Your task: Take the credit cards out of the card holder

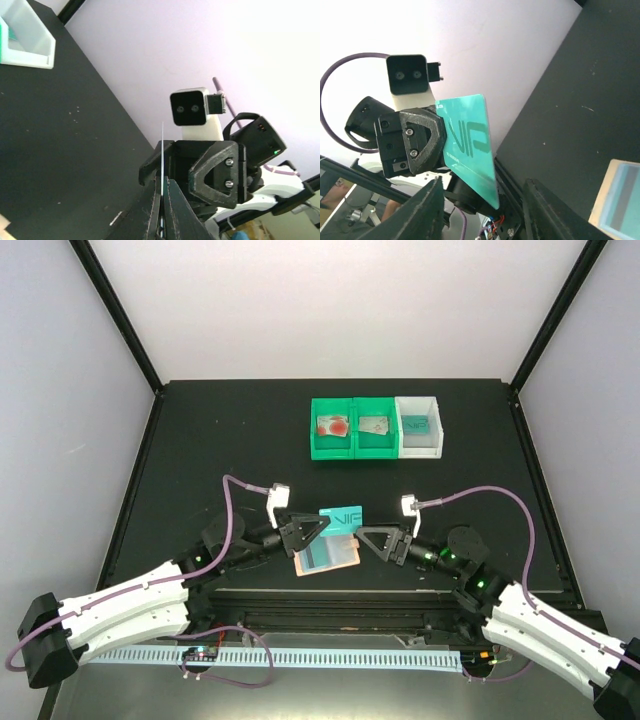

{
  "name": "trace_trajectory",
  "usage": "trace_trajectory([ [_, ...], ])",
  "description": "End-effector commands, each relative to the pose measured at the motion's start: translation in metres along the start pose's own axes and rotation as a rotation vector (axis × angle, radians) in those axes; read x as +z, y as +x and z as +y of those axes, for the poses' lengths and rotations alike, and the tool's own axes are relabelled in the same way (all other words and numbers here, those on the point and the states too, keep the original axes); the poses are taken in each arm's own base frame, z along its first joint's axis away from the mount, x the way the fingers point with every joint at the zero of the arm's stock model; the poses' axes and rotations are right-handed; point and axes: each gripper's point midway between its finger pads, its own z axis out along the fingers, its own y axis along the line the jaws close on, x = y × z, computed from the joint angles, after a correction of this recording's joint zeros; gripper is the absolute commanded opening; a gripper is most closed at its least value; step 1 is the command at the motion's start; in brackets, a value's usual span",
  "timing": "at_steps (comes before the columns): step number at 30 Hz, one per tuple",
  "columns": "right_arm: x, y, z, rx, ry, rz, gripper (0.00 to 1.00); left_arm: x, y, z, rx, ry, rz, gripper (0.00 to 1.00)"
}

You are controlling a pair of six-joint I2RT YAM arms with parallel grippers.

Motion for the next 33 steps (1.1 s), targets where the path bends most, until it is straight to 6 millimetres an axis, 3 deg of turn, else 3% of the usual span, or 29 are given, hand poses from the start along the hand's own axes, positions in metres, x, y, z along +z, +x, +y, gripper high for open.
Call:
trace_trajectory([
  [1, -0.003, -0.004, 0.013, 0.024, -0.089, -0.034, 0.43, -0.002, -0.008, -0.019, -0.065, 0.095, -0.025, 0.02],
  [6, -0.005, -0.004, 0.014, 0.042, -0.102, -0.044, 0.34, -0.002, -0.007, -0.018, -0.077, 0.099, -0.027, 0.02],
  [17, -0.007, -0.004, 0.017, 0.035, -0.126, -0.052, 0.01, -0.003, -0.003, -0.012, -0.117, 0.104, -0.033, 0.02],
  [22, -0.007, -0.005, 0.017, 0.030, -0.125, -0.057, 0.01, -0.003, -0.002, -0.007, -0.128, 0.081, -0.032, 0.04],
  [26, -0.006, -0.006, 0.014, 0.024, -0.104, -0.060, 0.01, -0.005, -0.002, 0.000, -0.119, 0.041, -0.040, 0.22],
  [30, -0.004, -0.005, 0.002, 0.012, -0.038, -0.056, 0.01, -0.007, 0.000, 0.013, -0.091, -0.028, -0.044, 0.49],
  [31, -0.004, -0.006, 0.000, 0.005, -0.020, -0.061, 0.01, -0.007, 0.000, 0.014, -0.081, -0.036, -0.045, 0.57],
  [33, -0.004, -0.011, -0.003, -0.011, 0.015, -0.073, 0.01, -0.007, 0.001, 0.018, -0.058, -0.057, -0.043, 0.90],
])
